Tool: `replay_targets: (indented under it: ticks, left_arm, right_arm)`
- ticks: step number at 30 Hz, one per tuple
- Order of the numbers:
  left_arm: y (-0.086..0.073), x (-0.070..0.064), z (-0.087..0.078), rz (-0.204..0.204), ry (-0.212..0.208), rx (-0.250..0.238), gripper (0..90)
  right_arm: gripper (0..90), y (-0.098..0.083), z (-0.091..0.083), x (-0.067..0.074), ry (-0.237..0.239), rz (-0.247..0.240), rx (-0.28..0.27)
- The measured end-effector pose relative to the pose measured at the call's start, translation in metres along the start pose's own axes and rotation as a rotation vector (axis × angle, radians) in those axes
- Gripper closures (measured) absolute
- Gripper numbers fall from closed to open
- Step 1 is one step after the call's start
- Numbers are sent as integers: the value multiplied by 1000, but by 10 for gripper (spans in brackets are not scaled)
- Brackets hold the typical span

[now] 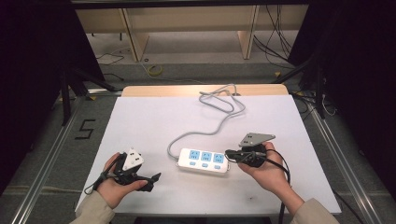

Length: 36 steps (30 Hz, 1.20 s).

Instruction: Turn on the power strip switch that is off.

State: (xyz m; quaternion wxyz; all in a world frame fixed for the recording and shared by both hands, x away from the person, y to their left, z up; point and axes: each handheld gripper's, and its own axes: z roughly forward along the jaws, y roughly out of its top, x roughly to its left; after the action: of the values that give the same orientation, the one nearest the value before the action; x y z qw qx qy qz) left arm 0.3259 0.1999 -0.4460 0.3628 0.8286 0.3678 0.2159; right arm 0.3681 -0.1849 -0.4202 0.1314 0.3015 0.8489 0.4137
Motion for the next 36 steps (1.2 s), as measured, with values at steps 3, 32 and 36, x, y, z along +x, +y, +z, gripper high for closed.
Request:
replay_targets:
  ticks: [3,32,36]
  left_arm:
    - [0,0,0,-3,-1,-1,24]
    - [0,0,2,7,7,4,23]
    - [1,0,2,5,5,3,23]
  right_arm:
    - [900,2,4,1,9,-3,14]
    - [900,23,39,12,58,-33,97]
    - [900,25,42,13,60,-40,108]
